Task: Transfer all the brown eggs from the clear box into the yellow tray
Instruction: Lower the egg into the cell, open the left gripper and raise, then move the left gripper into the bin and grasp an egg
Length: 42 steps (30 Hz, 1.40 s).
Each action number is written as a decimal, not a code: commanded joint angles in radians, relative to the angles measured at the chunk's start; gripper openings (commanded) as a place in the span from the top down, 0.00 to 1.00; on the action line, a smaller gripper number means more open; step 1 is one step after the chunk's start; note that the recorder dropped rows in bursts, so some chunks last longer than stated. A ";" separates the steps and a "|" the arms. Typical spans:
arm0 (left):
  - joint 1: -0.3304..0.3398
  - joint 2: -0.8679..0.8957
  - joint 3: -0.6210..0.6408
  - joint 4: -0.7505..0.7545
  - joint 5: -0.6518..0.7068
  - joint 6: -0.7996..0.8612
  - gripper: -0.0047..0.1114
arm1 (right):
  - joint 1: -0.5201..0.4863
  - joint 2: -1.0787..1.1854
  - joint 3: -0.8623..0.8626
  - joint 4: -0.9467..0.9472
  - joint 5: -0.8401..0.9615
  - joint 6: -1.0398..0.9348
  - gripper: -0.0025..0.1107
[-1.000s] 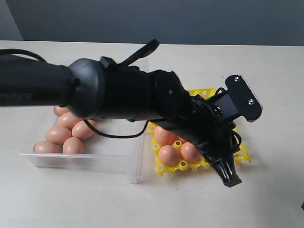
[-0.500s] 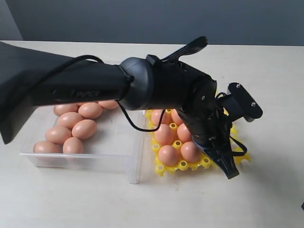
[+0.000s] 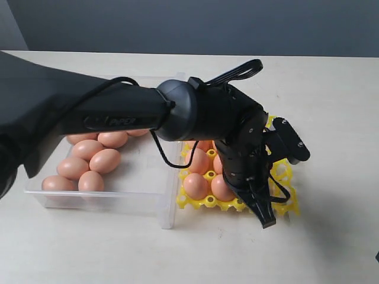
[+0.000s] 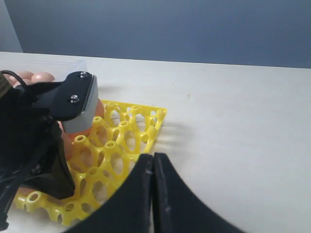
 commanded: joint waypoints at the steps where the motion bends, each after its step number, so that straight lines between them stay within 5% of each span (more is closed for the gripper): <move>1: 0.003 -0.006 0.004 -0.005 0.010 -0.013 0.96 | 0.001 0.000 -0.003 -0.002 -0.012 0.000 0.97; 12: 0.014 -0.183 0.004 -0.010 -0.102 -0.049 0.96 | 0.001 0.000 -0.003 -0.002 -0.012 0.000 0.97; 23: 0.373 -0.322 0.004 0.008 0.076 -0.151 0.95 | 0.001 0.000 -0.003 0.001 -0.012 0.000 0.97; 29: 0.549 -0.307 0.006 -0.075 0.139 -0.109 0.68 | 0.001 0.000 -0.003 0.001 -0.012 0.000 0.97; 33: 0.592 -0.271 0.006 -0.110 0.144 0.041 0.47 | 0.001 0.000 -0.003 0.001 -0.012 0.000 0.97; 42: 0.592 -0.123 -0.006 -0.078 0.242 0.249 0.43 | 0.001 0.000 -0.003 0.001 -0.012 0.000 0.97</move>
